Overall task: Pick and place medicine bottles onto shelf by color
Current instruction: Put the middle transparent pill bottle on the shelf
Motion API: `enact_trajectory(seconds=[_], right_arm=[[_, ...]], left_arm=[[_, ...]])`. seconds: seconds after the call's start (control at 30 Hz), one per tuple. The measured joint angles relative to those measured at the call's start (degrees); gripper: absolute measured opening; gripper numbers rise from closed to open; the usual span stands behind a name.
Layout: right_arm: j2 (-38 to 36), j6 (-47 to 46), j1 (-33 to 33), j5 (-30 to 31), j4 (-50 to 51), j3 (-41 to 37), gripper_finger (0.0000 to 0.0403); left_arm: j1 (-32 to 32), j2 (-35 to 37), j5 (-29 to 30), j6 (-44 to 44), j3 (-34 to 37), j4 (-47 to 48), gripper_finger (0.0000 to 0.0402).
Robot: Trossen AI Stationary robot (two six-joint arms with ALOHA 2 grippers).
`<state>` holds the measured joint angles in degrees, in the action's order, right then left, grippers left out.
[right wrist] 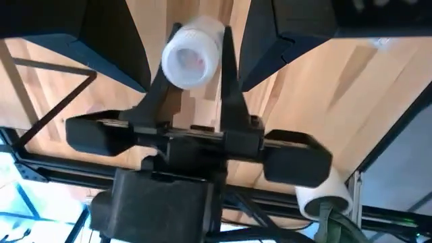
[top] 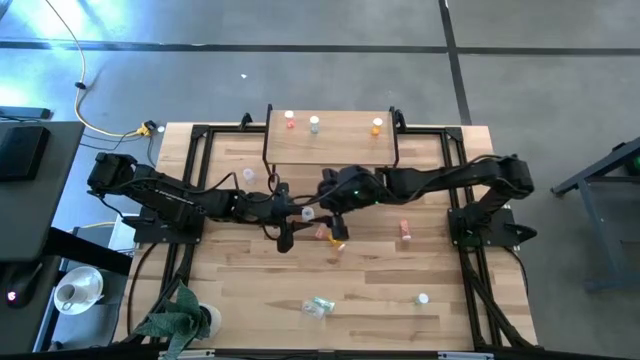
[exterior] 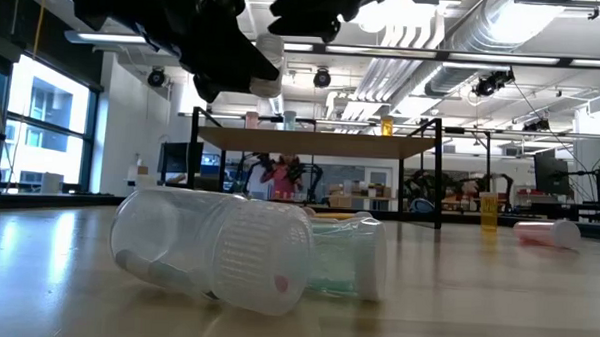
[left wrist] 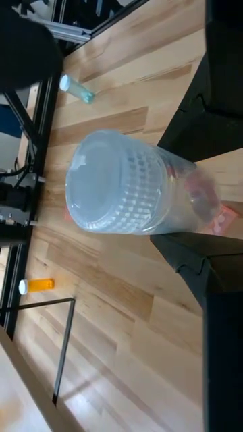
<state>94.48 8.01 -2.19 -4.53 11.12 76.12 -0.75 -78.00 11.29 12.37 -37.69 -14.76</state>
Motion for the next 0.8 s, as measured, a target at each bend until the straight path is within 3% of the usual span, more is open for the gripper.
enact_trajectory(seconds=[0.8], right_arm=[[2.8,-2.8,1.8,0.0,-0.3,0.0,0.0216]], left_arm=[[0.0,0.0,3.5,-5.5,0.0,-0.6,0.014]])
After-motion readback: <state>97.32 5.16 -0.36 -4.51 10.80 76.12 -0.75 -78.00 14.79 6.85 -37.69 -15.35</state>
